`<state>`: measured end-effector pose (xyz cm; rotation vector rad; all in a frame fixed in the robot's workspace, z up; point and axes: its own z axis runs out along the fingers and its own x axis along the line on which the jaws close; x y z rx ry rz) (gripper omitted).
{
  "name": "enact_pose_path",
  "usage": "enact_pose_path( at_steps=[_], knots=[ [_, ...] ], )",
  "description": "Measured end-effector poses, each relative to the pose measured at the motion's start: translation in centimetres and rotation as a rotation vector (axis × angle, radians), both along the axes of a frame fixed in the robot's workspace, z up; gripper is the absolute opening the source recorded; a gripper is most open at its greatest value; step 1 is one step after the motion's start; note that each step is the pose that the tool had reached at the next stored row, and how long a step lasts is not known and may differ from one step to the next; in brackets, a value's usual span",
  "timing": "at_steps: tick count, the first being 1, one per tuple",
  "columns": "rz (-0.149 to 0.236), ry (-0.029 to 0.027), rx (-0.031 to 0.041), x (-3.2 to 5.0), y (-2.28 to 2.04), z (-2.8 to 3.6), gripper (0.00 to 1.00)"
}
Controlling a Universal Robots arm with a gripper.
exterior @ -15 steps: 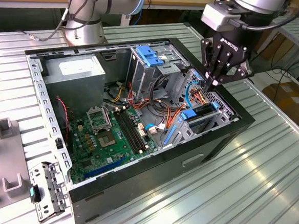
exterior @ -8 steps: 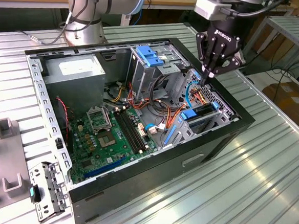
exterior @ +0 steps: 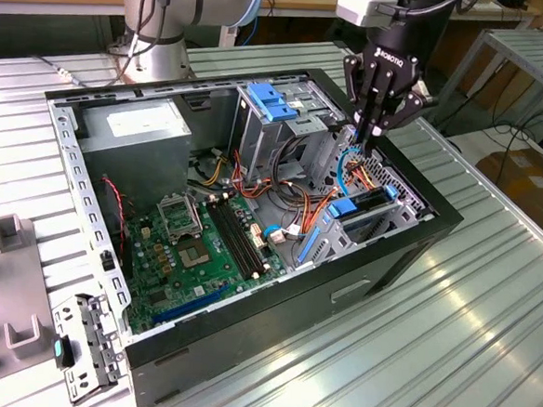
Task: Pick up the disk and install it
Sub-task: 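Insert the second disk wire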
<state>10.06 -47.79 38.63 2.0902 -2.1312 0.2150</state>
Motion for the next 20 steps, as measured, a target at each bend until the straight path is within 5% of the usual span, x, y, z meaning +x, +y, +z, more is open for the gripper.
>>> enact_pose_path(
  at_steps=[5,20],
  knots=[
    [0.000,0.0000,-0.0347,0.02,0.19,-0.68,0.24],
    [0.000,0.0000,-0.1172,0.14,0.40,-2.32,0.16]
  ],
)
